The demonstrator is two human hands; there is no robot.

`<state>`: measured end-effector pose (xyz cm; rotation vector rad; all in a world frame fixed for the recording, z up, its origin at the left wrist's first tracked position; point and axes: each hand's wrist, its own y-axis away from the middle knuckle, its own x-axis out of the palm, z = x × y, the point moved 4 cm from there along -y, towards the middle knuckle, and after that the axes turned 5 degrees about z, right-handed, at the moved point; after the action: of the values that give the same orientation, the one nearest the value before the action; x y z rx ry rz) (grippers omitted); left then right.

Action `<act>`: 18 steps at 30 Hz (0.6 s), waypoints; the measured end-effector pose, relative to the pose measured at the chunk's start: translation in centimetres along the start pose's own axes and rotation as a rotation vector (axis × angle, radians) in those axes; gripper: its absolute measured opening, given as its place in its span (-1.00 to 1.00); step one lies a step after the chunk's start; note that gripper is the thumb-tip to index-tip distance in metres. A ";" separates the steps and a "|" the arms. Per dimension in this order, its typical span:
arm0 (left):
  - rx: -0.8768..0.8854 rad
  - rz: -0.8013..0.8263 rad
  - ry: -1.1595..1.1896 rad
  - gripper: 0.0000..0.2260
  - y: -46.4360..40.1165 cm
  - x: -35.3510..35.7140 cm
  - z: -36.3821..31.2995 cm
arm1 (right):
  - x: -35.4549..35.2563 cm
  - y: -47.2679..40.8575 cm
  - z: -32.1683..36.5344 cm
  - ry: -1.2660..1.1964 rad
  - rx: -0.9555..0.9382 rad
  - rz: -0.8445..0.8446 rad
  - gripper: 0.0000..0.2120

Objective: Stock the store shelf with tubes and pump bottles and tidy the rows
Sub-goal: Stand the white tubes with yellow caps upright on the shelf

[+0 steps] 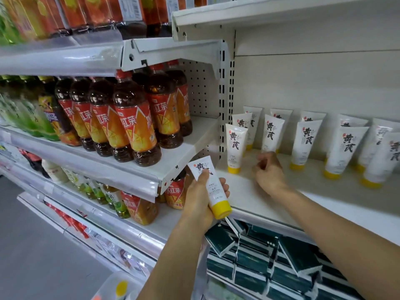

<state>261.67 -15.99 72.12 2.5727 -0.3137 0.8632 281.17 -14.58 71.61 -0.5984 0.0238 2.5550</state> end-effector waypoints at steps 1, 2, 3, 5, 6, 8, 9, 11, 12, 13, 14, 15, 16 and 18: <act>0.014 -0.005 -0.006 -0.73 -0.1 0.2 0.2 | -0.5 1.0 0.4 -0.068 -0.024 0.016 -0.85; 0.037 -0.012 -0.021 -0.73 -0.3 0.4 0.3 | -0.4 2.0 1.1 -0.149 -0.055 0.093 -0.87; 0.057 -0.016 -0.036 -0.74 -0.4 0.7 0.4 | -0.1 3.2 1.9 -0.210 -0.073 0.215 -0.82; 0.075 -0.001 -0.049 -0.75 -0.6 1.5 0.9 | 0.5 5.5 3.0 -0.216 -0.077 0.473 -0.81; 0.082 0.021 -0.051 -0.74 -0.6 1.9 1.1 | 0.8 6.3 3.2 -0.154 -0.089 0.558 -0.80; 0.103 0.073 -0.084 -0.76 -0.4 2.8 1.6 | 0.7 7.0 3.2 0.004 -0.143 0.615 -0.71; 0.114 0.101 -0.116 -0.78 -0.3 3.3 1.8 | 0.4 7.1 3.3 0.050 -0.166 0.602 -0.70; 0.139 0.155 -0.186 -0.79 0.0 4.1 2.1 | -0.3 7.1 3.1 0.047 -0.199 0.550 -0.74; 0.150 0.180 -0.231 -0.77 0.0 4.5 2.3 | -0.7 7.1 3.0 0.032 -0.219 0.524 -0.76; 0.160 0.219 -0.285 -0.76 0.1 5.0 2.3 | -1.1 6.9 2.9 0.018 -0.238 0.502 -0.76; 0.176 0.266 -0.349 -0.76 0.3 5.5 2.4 | -1.5 6.6 2.6 0.001 -0.253 0.477 -0.74; 0.190 0.317 -0.411 -0.75 0.4 6.1 2.4 | -1.8 6.2 2.2 -0.014 -0.262 0.443 -0.74; 0.197 0.361 -0.464 -0.73 0.4 6.5 2.4 | -2.2 5.6 1.7 -0.023 -0.260 0.396 -0.73; 0.180 0.410 -0.536 -0.67 0.1 7.0 2.7 | -3.0 4.1 0.7 -0.031 -0.226 0.275 -0.72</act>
<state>268.58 -17.89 74.51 2.9289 -0.9837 0.3091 281.17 -19.44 73.11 -0.6808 -0.2103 2.8566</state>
